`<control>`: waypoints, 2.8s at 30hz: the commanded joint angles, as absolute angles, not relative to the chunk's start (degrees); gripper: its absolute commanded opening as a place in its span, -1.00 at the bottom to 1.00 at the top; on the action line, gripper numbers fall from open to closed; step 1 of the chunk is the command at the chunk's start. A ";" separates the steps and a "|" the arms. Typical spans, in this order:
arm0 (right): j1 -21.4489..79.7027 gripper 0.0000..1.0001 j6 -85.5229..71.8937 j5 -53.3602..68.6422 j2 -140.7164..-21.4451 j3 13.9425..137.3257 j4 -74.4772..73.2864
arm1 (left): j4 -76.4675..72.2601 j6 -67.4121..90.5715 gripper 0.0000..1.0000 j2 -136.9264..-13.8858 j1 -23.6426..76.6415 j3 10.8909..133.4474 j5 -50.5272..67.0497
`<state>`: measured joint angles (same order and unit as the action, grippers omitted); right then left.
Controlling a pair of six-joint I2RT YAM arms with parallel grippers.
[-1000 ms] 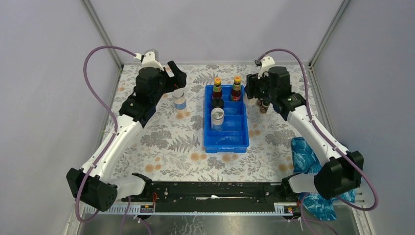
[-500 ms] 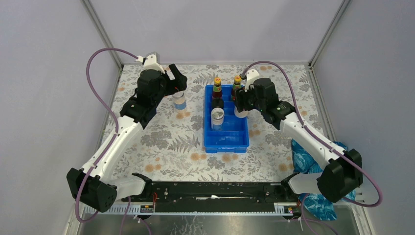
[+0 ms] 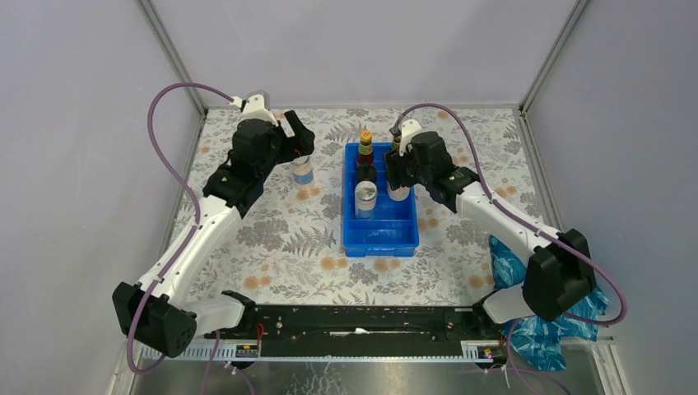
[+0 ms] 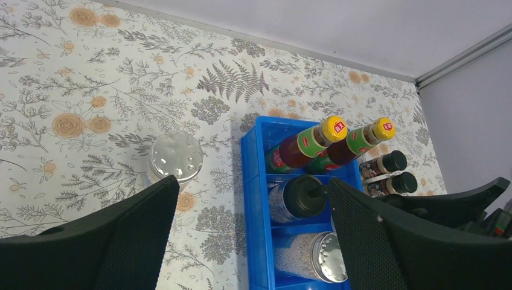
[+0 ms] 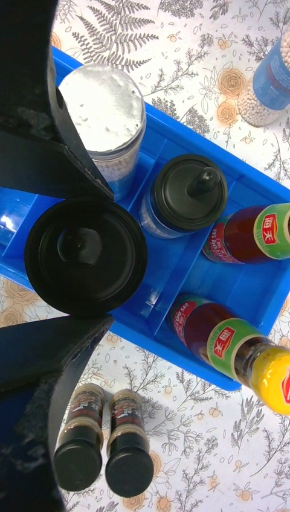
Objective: Organize the condiment bottles
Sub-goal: Place the bottle in the storage box.
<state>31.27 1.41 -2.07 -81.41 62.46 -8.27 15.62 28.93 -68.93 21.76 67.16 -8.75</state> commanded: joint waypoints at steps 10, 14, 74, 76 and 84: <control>31.76 -1.00 2.62 -2.60 -87.13 69.00 -1.07 | 14.44 27.87 0.92 -68.04 22.08 66.03 -8.48; 31.76 -1.00 2.93 -2.87 -87.74 69.25 -0.45 | 14.42 27.90 0.92 -67.98 22.10 65.88 -8.42; 31.68 -0.75 -2.73 -11.89 -90.66 57.26 9.71 | 14.44 27.16 0.92 -68.33 22.59 64.43 -8.61; 31.67 -0.54 -2.96 -12.24 -90.70 57.03 9.79 | 14.41 27.16 0.92 -68.44 22.59 64.42 -8.52; 31.65 0.08 -3.41 -13.58 -91.05 56.78 9.80 | 14.41 26.98 0.92 -68.65 22.59 64.30 -8.60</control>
<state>31.31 -3.09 -10.31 -91.02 56.36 6.76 15.55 28.34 -68.93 22.13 65.01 -8.75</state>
